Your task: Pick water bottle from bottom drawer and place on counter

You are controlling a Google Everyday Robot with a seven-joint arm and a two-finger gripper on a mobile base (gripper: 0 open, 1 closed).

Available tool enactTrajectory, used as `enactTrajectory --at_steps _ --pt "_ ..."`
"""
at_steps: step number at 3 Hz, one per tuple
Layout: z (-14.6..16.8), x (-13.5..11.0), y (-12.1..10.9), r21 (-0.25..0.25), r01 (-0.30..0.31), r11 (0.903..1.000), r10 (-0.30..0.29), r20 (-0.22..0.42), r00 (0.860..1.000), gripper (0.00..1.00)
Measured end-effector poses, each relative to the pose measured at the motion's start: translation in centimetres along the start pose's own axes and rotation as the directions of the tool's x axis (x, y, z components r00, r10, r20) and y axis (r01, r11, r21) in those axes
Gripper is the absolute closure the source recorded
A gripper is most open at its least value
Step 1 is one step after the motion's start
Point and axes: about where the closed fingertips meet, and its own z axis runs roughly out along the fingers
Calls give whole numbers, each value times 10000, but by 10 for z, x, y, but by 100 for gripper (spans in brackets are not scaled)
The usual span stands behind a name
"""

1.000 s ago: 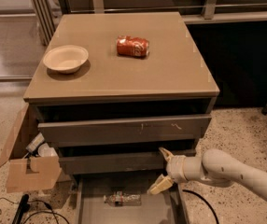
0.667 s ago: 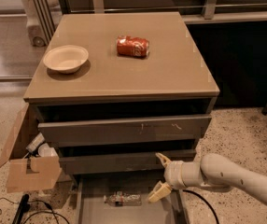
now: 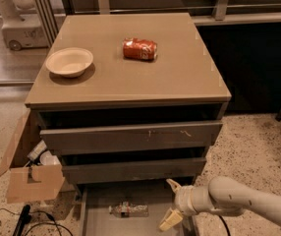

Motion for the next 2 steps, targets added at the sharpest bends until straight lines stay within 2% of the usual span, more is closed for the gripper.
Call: enactTrajectory --at_steps 1,2 --pt "17 36 5 -279 -292 9992 274 -626 9977 0" --pt "17 36 5 -279 -292 9992 274 -626 9977 0"
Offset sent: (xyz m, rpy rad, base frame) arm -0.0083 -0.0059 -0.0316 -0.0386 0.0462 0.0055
